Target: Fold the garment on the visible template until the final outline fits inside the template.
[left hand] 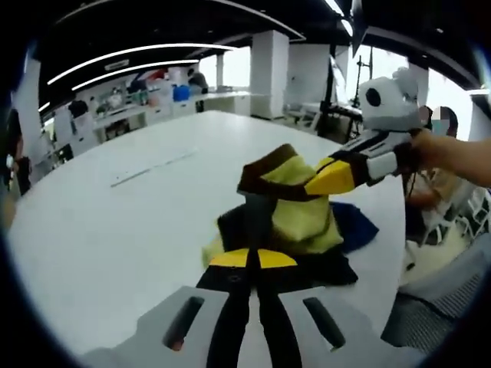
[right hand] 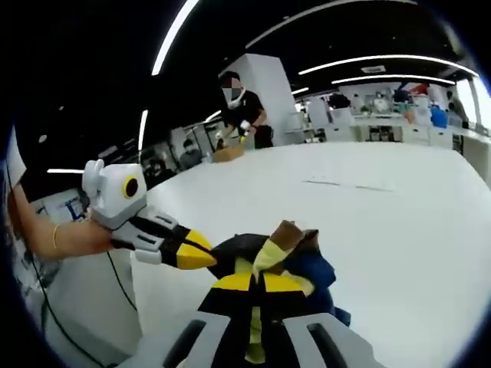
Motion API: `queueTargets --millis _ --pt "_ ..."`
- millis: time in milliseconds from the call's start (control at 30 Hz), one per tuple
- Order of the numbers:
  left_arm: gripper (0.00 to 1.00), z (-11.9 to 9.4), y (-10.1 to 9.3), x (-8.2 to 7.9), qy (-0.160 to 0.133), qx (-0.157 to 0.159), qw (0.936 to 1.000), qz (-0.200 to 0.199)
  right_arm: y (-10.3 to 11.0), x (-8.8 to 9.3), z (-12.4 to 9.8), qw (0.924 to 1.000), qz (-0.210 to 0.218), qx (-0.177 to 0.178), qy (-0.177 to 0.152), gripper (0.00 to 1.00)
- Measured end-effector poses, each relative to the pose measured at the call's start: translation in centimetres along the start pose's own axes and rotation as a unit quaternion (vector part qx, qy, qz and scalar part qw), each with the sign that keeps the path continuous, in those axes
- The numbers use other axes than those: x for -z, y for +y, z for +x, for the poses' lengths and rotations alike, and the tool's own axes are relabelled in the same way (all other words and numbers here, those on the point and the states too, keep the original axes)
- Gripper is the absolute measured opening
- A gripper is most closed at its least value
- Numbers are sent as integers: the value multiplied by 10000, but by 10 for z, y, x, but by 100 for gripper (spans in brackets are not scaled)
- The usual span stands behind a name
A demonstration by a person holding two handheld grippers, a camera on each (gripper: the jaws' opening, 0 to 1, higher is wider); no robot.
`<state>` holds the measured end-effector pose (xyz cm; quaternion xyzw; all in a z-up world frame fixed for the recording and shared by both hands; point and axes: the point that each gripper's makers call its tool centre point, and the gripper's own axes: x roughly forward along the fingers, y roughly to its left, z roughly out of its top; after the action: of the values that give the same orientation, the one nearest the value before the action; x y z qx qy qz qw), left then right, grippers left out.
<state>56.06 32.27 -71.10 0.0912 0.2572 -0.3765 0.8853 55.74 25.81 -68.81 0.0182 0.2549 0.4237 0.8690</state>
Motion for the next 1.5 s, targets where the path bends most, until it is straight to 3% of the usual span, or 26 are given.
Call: queueTargets --millis 33,367,600,800,1233,1500 --pt "0 -1 0 1 9 -8 10000 -9 3 0 3 9998 -202 -6 25 0" --pt "0 -8 -1 13 81 -91 9999 -119 18 23 22 9988 -273 -168 357 0" --pt "0 -8 -2 15 104 -103 9998 -152 17 27 23 9984 -311 -225 424 0" --pt "0 -8 0 13 91 -120 9998 -157 19 15 15 9987 -369 -258 220 17" --pt "0 -7 3 16 161 -169 9996 -129 -11 -12 -9 9992 -326 121 -210 20" --pt "0 -6 4 17 195 -186 9996 -118 -42 -6 -10 9990 -222 372 -107 19"
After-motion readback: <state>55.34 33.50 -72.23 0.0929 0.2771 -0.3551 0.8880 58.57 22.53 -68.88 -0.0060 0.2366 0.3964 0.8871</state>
